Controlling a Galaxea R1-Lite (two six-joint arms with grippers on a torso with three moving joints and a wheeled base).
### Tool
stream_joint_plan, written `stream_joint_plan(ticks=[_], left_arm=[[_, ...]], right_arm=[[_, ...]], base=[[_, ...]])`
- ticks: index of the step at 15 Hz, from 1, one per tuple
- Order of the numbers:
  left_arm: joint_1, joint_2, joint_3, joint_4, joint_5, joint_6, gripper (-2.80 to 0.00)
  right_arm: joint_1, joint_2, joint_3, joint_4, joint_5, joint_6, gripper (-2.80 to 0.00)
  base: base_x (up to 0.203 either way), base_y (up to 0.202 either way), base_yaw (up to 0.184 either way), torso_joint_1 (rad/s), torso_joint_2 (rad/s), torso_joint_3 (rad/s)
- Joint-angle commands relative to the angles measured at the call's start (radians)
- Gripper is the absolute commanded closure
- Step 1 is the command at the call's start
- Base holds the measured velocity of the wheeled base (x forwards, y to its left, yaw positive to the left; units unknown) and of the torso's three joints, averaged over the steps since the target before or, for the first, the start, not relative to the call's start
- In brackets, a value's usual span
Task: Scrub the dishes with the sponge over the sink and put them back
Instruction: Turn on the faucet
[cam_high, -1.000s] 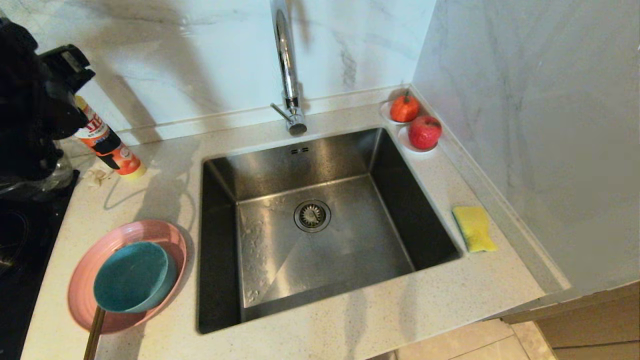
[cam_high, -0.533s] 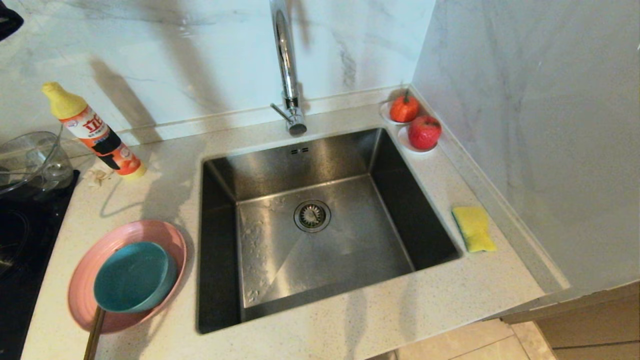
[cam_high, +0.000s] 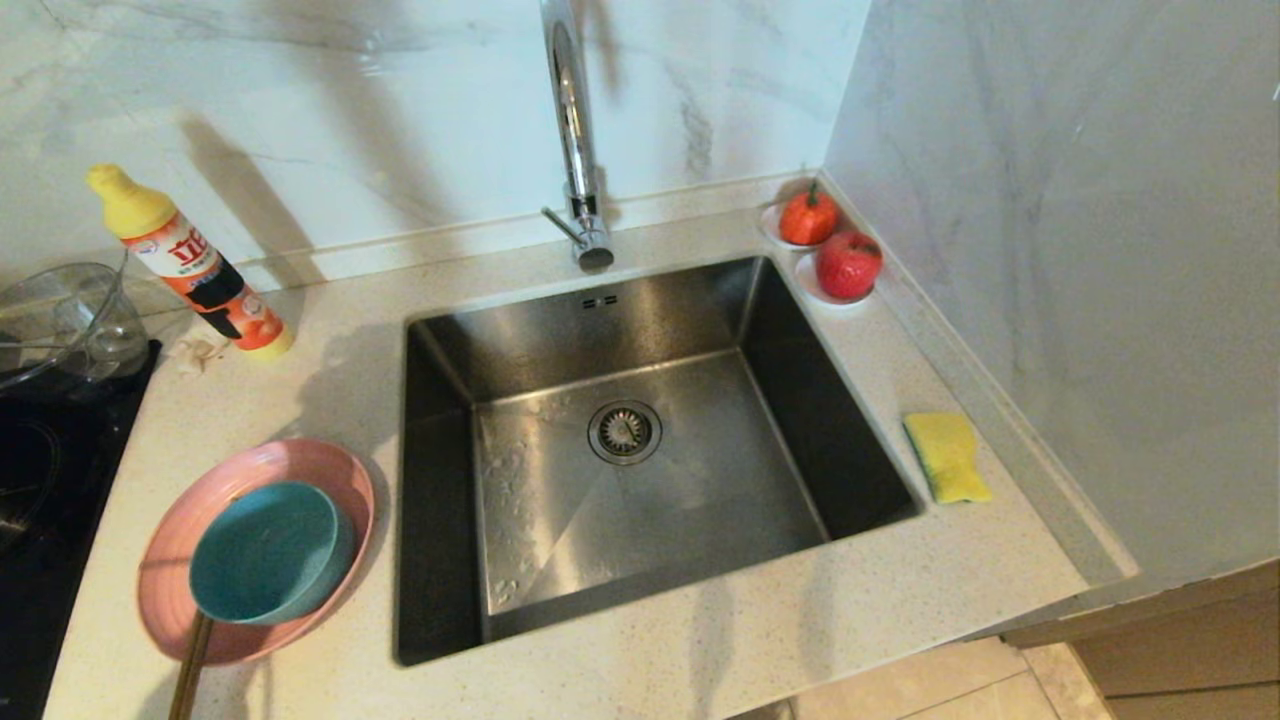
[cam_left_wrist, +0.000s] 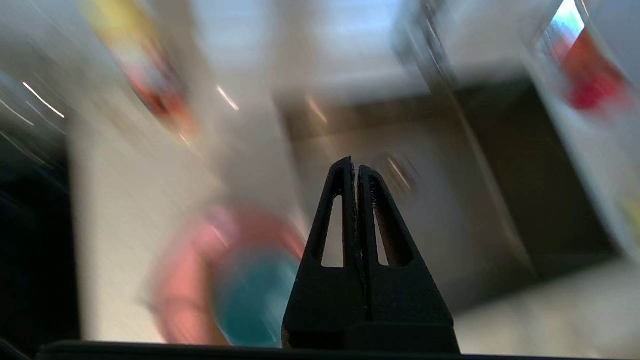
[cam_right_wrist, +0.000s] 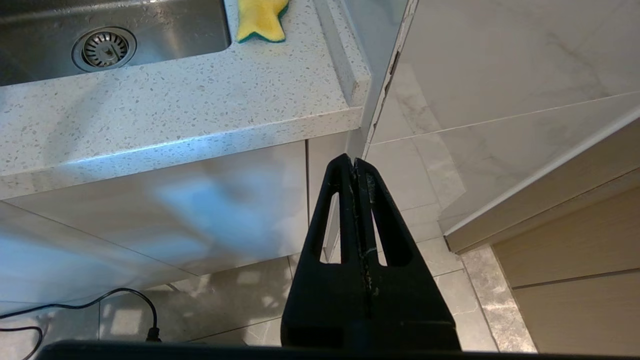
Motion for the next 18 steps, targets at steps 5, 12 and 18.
stream_joint_plan(ticks=[5, 12, 18], left_arm=[[-0.027, 0.124, 0.056, 0.043, -0.162, -0.168, 0.00], [-0.151, 0.573, -0.178, -0.057, -0.190, -0.454, 0.00], [-0.181, 0.832, -0.372, -0.219, -0.114, -0.684, 0.00]], right_arm=[[0.000, 0.000, 0.000, -0.001, 0.000, 0.000, 0.00], [0.000, 0.000, 0.000, 0.001, 0.000, 0.000, 0.00], [0.000, 0.000, 0.000, -0.001, 0.000, 0.000, 0.00]], base=[[0.000, 0.000, 0.000, 0.000, 0.00, 0.000], [0.000, 0.000, 0.000, 0.000, 0.00, 0.000], [0.000, 0.000, 0.000, 0.000, 0.00, 0.000]])
